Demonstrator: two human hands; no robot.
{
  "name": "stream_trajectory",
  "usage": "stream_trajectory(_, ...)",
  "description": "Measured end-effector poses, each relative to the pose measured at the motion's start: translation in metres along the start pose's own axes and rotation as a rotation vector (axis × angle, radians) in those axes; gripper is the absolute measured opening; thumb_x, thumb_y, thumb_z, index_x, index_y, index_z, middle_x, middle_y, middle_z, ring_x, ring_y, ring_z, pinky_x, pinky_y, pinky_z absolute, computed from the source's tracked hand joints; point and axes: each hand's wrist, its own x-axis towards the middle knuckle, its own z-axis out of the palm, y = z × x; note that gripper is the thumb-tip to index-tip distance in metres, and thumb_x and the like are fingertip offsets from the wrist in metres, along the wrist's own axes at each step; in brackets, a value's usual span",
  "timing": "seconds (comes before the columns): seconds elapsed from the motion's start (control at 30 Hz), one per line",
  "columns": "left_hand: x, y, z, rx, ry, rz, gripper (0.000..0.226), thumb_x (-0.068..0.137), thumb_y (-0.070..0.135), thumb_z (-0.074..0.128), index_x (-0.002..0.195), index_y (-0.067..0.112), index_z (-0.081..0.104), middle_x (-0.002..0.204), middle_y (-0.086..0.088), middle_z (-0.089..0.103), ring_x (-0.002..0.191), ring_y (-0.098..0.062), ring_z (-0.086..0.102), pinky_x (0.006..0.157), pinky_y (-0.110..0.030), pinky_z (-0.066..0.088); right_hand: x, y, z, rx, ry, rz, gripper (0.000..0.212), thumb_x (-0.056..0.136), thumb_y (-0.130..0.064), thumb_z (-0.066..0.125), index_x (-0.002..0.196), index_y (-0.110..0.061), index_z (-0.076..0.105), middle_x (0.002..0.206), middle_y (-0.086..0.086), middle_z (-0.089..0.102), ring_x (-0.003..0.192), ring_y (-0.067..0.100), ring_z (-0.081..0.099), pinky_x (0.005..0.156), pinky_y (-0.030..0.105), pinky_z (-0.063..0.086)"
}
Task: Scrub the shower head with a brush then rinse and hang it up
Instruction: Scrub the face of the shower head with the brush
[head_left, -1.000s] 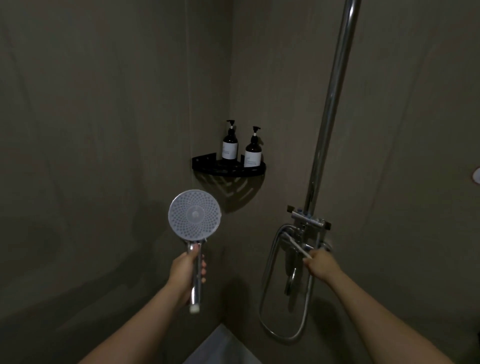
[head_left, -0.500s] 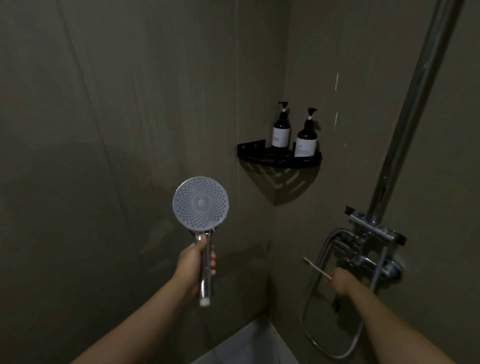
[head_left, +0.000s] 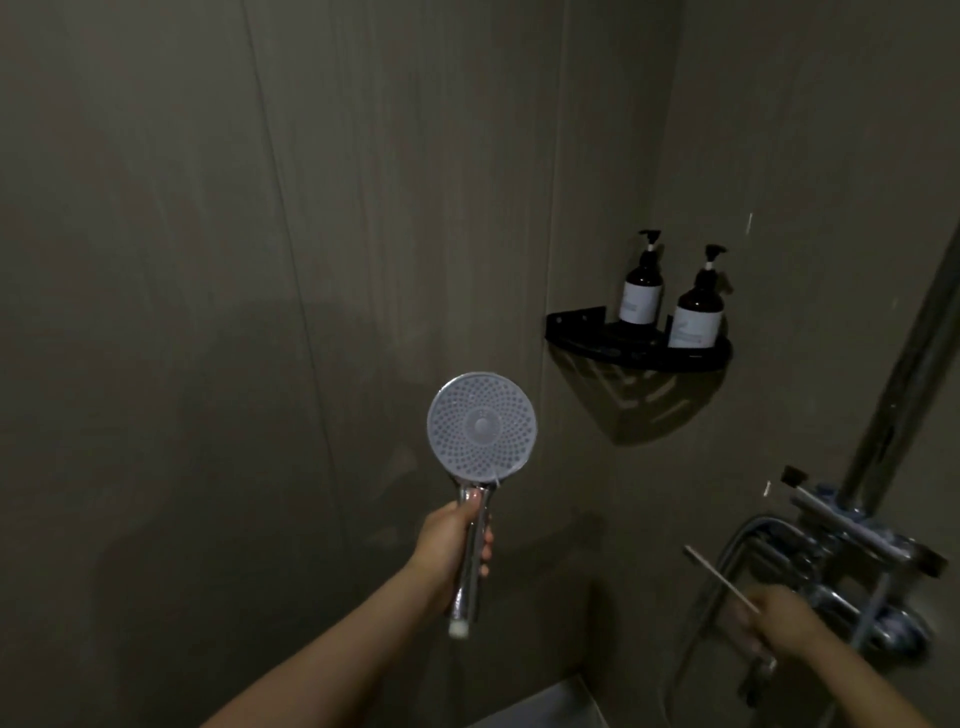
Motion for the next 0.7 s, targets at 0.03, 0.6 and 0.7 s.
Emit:
stream_trajectory(0.03, 0.000, 0.001, 0.000, 0.001, -0.011, -0.003, 0.027, 0.095, 0.030, 0.044, 0.080, 0.009, 0.050, 0.059, -0.007, 0.050, 0.042, -0.015, 0.045, 0.038, -0.021, 0.038, -0.007, -0.009, -0.006, 0.105, 0.040, -0.027, 0.032, 0.088, 0.010, 0.050, 0.061, -0.006, 0.055, 0.049, 0.007, 0.056, 0.040, 0.016, 0.053, 0.047, 0.023, 0.039)
stream_trajectory(0.6, -0.030, 0.008, 0.040, 0.177, -0.293, 0.005, 0.029, 0.093, 0.025, 0.046, 0.069, 0.009, 0.053, 0.053, -0.006, 0.052, 0.034, -0.013, 0.043, 0.036, -0.017, 0.035, -0.165, -0.206, -0.044, -0.042, 0.360, -0.508, 0.034, 0.091, -0.025, 0.054, 0.057, -0.026, 0.053, 0.058, -0.010, 0.052, 0.056, 0.004, 0.049, 0.051, 0.018, 0.035)
stream_trajectory(0.7, -0.040, 0.009, 0.042, 0.178, -0.330, 0.002, 0.028, 0.093, 0.025, 0.047, 0.069, 0.010, 0.051, 0.051, -0.006, 0.050, 0.033, -0.013, 0.042, 0.036, -0.017, 0.034, -0.168, -0.210, -0.051, 0.043, 0.506, -0.333, 0.025, 0.092, -0.024, 0.051, 0.073, -0.014, 0.063, 0.068, 0.001, 0.060, 0.064, 0.016, 0.056, 0.052, 0.024, 0.037)
